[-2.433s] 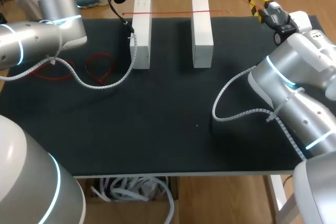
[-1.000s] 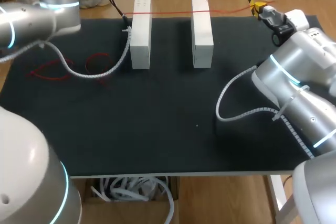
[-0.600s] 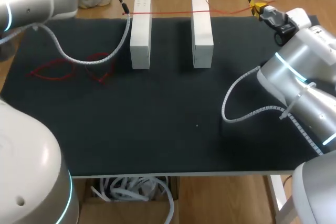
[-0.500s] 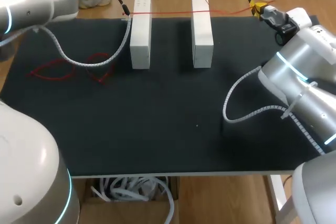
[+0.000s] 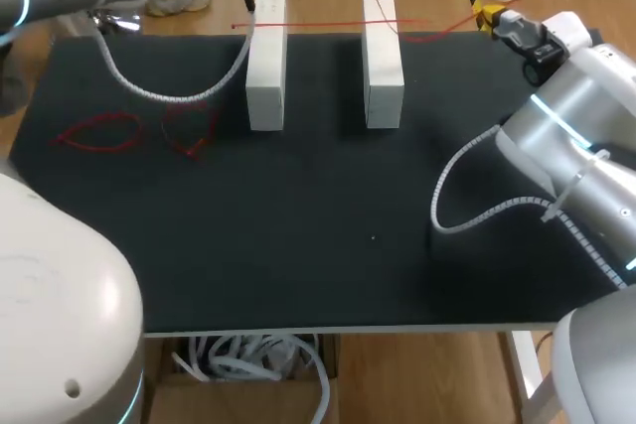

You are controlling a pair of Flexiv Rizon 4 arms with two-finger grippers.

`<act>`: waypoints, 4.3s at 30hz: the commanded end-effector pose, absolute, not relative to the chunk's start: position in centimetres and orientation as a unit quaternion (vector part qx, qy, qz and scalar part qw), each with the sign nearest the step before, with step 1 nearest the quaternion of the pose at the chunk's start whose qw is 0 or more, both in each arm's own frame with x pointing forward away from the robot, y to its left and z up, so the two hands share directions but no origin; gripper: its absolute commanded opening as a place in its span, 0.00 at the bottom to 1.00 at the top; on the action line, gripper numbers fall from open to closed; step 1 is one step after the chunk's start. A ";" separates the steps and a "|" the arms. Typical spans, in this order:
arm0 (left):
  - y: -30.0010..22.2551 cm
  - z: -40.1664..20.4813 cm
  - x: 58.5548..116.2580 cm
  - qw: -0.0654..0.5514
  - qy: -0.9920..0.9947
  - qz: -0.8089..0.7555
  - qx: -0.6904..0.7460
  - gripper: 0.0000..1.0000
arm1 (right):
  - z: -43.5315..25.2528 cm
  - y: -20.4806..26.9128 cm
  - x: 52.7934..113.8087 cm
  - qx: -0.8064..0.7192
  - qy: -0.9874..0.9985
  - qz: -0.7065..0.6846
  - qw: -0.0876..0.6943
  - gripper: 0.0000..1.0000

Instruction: Grab the tape and strap the tape.

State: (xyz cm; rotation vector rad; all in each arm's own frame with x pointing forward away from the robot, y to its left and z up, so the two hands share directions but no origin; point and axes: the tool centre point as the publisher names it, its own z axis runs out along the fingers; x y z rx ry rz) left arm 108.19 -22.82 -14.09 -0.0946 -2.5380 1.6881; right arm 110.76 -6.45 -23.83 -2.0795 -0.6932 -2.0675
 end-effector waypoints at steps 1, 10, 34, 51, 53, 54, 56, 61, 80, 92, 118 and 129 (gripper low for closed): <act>-23.5 -14.0 109.0 0.052 -0.852 0.520 -0.037 0.00 | -23.8 -6.6 110.7 -0.691 -0.238 -0.679 0.065 0.00; -24.5 -13.5 109.0 0.035 -0.865 0.494 -0.083 0.00 | -23.6 -6.7 110.5 -0.688 -0.255 -0.677 0.062 0.00; -25.0 -13.8 108.5 0.042 -0.922 0.386 0.003 0.00 | -23.4 -6.6 110.8 -0.681 -0.272 -0.677 0.056 0.00; -26.4 -13.0 108.8 0.053 -0.953 0.298 0.001 0.00 | -23.2 -6.4 110.9 -0.678 -0.287 -0.674 0.055 0.00; -26.5 -12.9 108.8 0.054 -0.956 0.288 0.003 0.00 | -23.1 -6.4 110.9 -0.677 -0.291 -0.674 0.053 0.00; -26.7 -12.9 108.8 0.056 -0.956 0.290 0.000 0.00 | -23.1 -6.5 110.9 -0.676 -0.296 -0.673 0.050 0.00; -26.9 -12.9 108.8 0.055 -0.953 0.296 -0.008 0.00 | -23.1 -6.5 110.9 -0.674 -0.301 -0.673 0.048 0.00; -27.1 -12.9 108.9 0.057 -0.951 0.304 -0.019 0.00 | -23.1 -6.5 110.9 -0.675 -0.302 -0.671 0.048 0.00; -29.6 -12.4 109.4 0.075 -0.973 0.214 -0.047 0.00 | -23.1 -6.6 110.5 -0.664 -0.317 -0.675 0.045 0.00; -29.3 -13.0 109.3 0.089 -0.976 0.197 -0.034 0.00 | -22.7 -6.3 110.5 -0.655 -0.328 -0.679 0.042 0.00; -28.9 -13.8 108.6 0.087 -0.976 0.197 -0.022 0.00 | -19.4 -6.5 111.9 -0.523 -0.651 -0.475 -0.277 0.00; -28.9 -13.8 108.6 0.087 -0.976 0.197 -0.022 0.00 | -18.4 -5.4 111.3 -0.331 -0.759 -0.363 -0.427 0.00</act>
